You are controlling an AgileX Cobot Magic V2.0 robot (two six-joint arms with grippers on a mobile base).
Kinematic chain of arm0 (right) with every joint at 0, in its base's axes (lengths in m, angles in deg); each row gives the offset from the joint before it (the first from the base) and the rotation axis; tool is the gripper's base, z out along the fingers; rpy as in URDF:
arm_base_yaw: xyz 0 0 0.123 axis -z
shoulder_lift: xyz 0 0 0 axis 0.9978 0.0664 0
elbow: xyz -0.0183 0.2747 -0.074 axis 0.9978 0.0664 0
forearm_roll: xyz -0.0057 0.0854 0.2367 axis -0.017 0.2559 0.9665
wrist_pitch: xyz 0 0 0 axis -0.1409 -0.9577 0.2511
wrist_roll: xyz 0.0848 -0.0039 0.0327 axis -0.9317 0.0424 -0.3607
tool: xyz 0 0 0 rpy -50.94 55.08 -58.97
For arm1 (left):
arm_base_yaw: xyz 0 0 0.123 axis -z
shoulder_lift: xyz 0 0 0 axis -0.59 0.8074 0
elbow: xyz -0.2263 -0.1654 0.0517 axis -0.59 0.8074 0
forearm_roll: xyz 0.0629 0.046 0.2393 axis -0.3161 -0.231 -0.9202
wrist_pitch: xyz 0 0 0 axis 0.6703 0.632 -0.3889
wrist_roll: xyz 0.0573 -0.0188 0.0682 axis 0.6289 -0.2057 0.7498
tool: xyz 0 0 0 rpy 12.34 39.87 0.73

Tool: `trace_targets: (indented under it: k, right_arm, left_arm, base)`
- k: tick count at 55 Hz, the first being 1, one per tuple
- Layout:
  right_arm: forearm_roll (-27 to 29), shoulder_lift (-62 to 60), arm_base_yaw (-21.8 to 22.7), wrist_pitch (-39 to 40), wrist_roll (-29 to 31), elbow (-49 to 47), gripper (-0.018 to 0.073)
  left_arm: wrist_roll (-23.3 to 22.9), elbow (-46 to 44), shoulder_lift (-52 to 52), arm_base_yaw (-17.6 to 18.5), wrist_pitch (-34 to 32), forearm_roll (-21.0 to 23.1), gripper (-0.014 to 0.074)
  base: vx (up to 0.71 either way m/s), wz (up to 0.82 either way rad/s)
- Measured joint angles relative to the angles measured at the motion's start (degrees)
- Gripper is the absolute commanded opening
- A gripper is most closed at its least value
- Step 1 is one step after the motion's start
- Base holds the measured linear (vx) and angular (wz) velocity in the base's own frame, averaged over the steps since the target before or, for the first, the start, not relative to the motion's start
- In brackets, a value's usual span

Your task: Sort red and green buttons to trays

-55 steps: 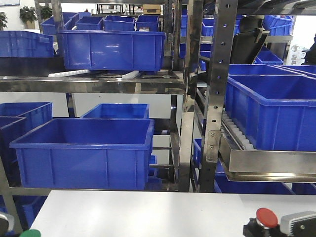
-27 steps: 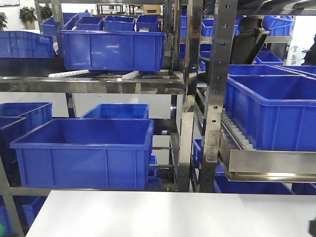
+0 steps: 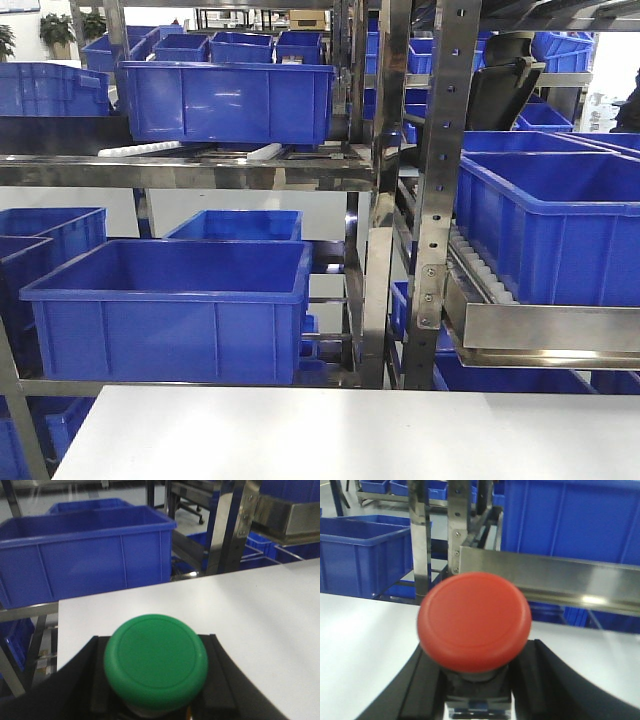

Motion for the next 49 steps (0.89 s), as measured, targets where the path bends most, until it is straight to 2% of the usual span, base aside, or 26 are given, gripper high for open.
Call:
trace_targets:
  k: [10, 49]
  right_arm:
    - [0.9, 0.0, 0.0, 2.7, 4.1, 0.0, -0.001]
    - [0.9, 0.0, 0.0, 2.9, 4.3, 0.0, -0.001]
  left_arm:
    - [0.1, 0.0, 0.0, 0.0, -0.1, 0.1, 0.0]
    - [0.1, 0.0, 0.0, 0.0, -0.1, 0.2, 0.0]
  base:
    - [0.0, 0.0]
    - [0.0, 0.0]
